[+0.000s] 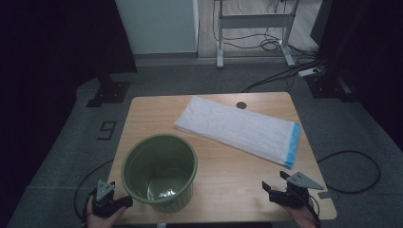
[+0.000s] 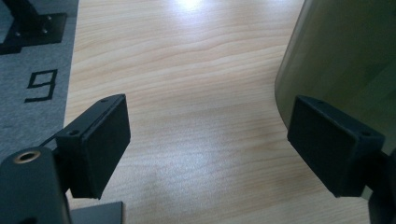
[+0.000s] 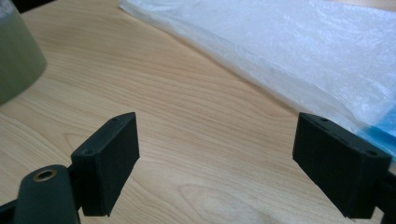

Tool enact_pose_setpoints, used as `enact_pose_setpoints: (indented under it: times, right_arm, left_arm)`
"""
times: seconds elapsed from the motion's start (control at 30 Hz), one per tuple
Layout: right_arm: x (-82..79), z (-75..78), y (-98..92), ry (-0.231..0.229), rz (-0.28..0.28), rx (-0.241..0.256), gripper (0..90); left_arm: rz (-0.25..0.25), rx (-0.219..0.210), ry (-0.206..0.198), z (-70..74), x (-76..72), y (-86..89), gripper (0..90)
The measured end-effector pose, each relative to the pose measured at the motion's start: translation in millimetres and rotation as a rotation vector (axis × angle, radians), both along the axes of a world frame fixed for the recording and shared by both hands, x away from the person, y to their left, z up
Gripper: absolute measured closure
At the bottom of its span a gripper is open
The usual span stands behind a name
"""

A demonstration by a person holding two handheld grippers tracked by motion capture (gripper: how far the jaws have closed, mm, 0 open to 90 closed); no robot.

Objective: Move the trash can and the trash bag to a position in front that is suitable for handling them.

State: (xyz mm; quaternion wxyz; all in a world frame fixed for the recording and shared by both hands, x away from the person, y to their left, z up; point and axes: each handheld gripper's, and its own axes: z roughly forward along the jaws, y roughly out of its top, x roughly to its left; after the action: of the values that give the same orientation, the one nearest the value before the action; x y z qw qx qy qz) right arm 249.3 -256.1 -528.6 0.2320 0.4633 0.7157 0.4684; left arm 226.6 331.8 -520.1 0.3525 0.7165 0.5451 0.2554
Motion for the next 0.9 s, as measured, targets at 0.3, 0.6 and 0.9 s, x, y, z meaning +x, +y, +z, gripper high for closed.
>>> enact_pose_setpoints:
  times: [0.3,0.6,0.9]
  right_arm:
    - [1.0,-6.3,-13.8,0.005,-0.049,-0.02,15.1]
    - [3.2,-9.9,-27.1,0.017,-0.079,-0.01,15.3]
    - [3.4,-9.6,-38.1,0.016,-0.1,0.003,15.5]
  left_arm:
    - [-0.061,-0.019,-0.038,8.8,-12.2,4.4,9.1]
    - [-0.149,-0.055,-0.073,18.2,-23.8,4.5,8.4]
    - [-0.329,-0.065,-0.091,29.8,-37.6,-9.5,6.5]
